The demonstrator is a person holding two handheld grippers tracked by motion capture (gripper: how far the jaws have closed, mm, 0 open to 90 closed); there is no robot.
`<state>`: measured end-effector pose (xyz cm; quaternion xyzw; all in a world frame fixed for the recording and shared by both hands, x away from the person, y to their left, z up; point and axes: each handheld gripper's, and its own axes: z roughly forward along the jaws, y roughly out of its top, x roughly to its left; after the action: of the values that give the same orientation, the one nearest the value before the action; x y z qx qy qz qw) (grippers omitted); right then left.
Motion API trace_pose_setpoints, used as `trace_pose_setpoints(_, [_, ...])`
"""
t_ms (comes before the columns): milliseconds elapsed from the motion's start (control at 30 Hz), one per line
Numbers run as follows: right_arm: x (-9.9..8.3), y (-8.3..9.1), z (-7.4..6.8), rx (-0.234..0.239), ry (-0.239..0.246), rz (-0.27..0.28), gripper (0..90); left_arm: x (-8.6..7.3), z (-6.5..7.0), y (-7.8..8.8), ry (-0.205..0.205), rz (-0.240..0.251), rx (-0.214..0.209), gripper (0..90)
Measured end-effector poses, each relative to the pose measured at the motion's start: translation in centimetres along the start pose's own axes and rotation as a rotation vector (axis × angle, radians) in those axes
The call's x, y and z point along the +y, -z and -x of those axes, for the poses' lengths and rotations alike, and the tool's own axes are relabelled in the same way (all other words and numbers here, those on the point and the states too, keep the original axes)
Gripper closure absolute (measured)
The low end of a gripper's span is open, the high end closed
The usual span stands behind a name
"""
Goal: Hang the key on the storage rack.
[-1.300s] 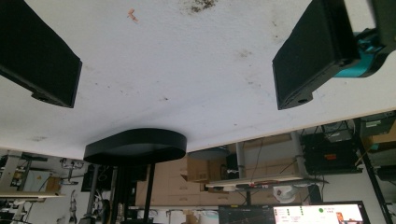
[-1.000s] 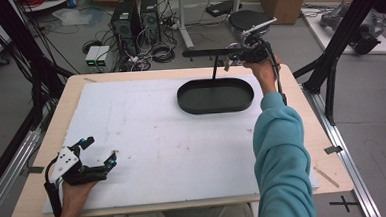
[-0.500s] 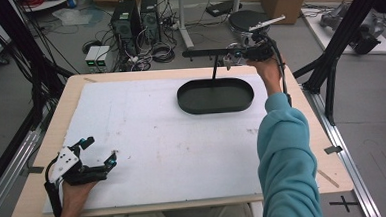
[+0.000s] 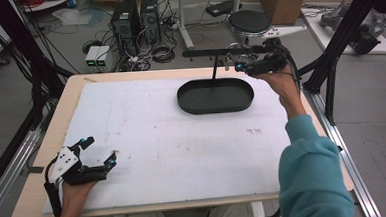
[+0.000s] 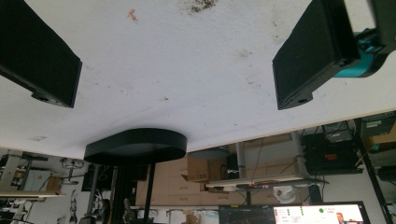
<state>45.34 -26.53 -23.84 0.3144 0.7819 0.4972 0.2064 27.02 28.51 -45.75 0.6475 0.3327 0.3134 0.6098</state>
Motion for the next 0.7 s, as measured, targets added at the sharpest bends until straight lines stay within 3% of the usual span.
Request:
trace_pose_setpoints(167, [-2.6, 2.2, -1.5, 0.073, 0.007, 0.048, 0.5, 0.0, 0.0, 0.0, -0.001, 0.003, 0.001, 1.7])
trace_pose_setpoints(300, [-6.1, 3.3, -2.3, 0.106, 0.0, 0.107, 0.5, 0.0, 0.0, 0.1, 0.0, 0.004, 0.0, 1.7])
trace_pose_setpoints(533, [-12.7, 4.0, -2.7, 0.112, -0.049, 0.17, 0.5, 0.0, 0.1, 0.1, -0.006, 0.007, -0.001, 1.7])
trace_pose_setpoints(700, [-15.9, 4.4, -3.1, 0.107, -0.061, 0.214, 0.5, 0.0, 0.1, 0.1, -0.006, 0.008, -0.003, 1.7])
